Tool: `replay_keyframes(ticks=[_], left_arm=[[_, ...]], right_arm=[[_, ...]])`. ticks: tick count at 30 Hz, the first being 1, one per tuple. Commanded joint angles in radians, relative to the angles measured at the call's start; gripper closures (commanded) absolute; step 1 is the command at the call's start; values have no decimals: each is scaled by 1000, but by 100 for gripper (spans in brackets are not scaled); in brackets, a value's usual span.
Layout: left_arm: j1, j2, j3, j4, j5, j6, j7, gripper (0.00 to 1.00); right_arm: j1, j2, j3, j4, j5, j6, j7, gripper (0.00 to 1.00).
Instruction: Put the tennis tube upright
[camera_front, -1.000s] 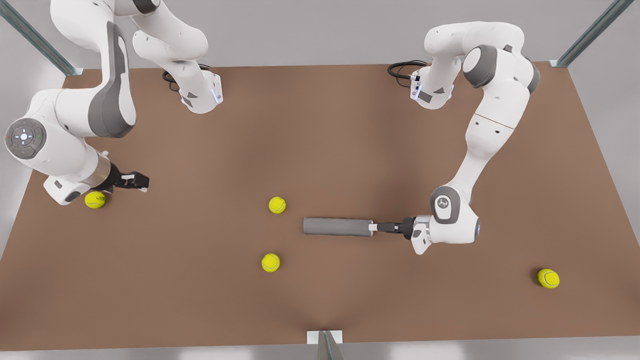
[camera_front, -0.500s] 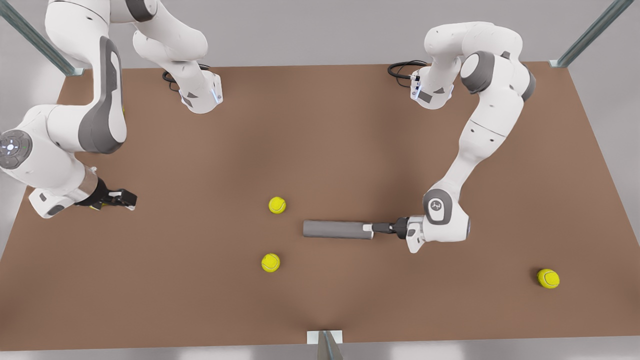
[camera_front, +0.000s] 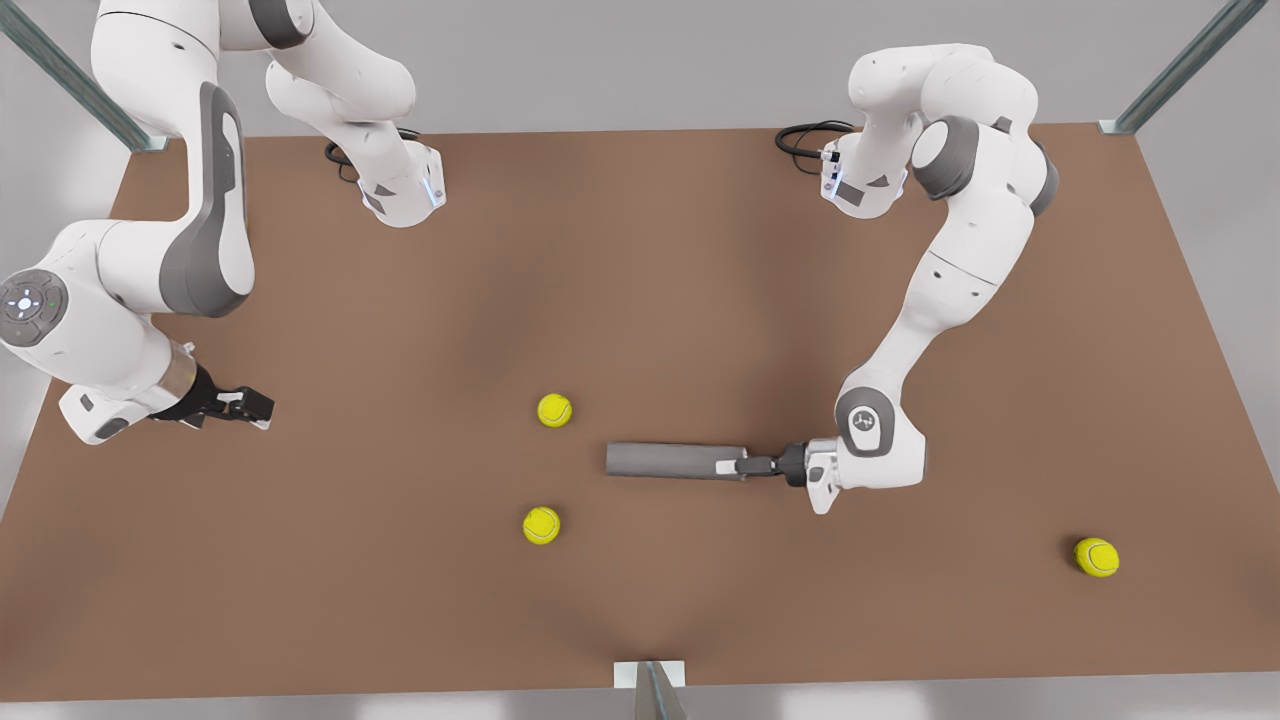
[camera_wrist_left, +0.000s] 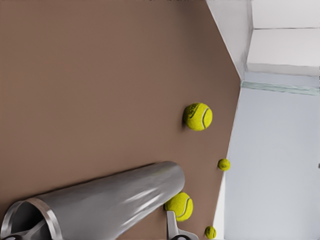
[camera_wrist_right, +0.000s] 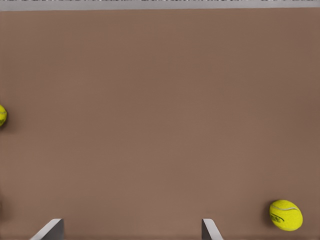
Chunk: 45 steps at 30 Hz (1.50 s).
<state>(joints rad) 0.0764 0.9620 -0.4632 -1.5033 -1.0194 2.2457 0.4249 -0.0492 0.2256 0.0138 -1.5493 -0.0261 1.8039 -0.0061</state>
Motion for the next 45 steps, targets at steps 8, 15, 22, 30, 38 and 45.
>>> replay_keyframes(ticks=[8,15,22,30,38,45], left_arm=[[-7,7,0,2,-93,0,43,1],[3,-3,-2,2,-149,-14,41,7],[6,-9,-12,15,-159,-17,18,62],[9,-26,-17,29,-157,-14,-21,66],[0,-26,-37,28,-168,18,-20,75],[-4,-37,-38,25,-171,57,-21,79]], right_arm=[[-3,-3,0,-3,0,-9,2,0],[-1,-2,0,-5,0,-9,0,0],[-8,1,0,0,0,0,-2,0],[-11,11,0,3,0,3,-2,0],[-11,9,0,2,0,14,-5,0],[-9,11,0,0,0,14,-5,0]])
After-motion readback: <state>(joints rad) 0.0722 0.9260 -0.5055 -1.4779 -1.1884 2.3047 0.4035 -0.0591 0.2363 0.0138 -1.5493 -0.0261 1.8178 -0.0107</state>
